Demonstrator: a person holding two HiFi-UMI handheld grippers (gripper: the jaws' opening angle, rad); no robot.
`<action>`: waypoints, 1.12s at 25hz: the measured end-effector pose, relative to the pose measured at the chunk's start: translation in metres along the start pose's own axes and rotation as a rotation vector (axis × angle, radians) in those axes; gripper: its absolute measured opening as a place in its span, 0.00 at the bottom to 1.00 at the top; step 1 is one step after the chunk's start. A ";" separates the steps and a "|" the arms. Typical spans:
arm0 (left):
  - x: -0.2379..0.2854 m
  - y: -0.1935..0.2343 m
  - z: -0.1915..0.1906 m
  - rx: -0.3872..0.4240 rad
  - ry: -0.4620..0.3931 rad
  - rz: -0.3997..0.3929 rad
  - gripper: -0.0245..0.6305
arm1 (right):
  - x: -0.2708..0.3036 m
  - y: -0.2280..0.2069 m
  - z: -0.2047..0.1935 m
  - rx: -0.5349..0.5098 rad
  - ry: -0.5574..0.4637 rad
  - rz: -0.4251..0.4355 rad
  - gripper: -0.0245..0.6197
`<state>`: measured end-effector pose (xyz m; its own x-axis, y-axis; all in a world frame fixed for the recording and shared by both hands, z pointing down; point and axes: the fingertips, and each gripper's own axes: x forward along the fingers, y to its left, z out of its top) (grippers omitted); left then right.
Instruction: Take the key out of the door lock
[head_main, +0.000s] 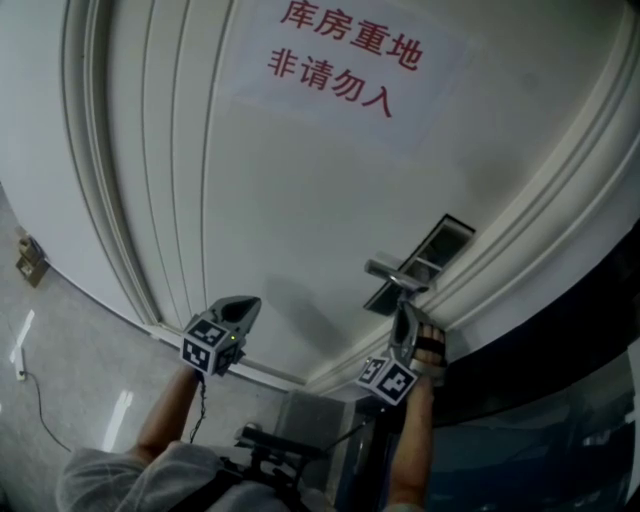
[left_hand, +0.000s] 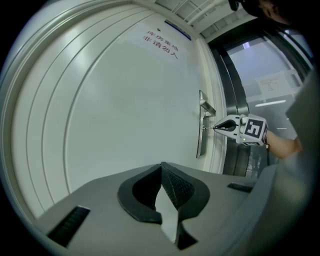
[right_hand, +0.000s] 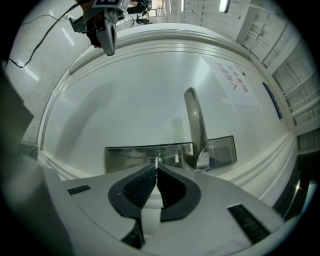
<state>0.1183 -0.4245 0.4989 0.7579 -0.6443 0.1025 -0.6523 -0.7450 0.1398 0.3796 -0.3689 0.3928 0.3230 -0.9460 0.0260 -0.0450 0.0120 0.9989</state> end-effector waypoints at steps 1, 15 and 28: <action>-0.001 0.000 0.000 0.001 0.001 0.000 0.03 | -0.001 0.000 0.000 0.001 0.001 0.000 0.07; -0.014 -0.008 0.006 0.016 -0.025 -0.003 0.03 | -0.036 0.001 -0.009 0.304 -0.025 -0.010 0.07; -0.048 -0.023 0.024 0.092 -0.056 -0.006 0.03 | -0.084 0.021 -0.018 0.913 0.003 0.033 0.07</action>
<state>0.0964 -0.3804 0.4670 0.7616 -0.6464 0.0461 -0.6480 -0.7600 0.0494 0.3689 -0.2833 0.4121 0.3108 -0.9488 0.0558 -0.7846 -0.2229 0.5785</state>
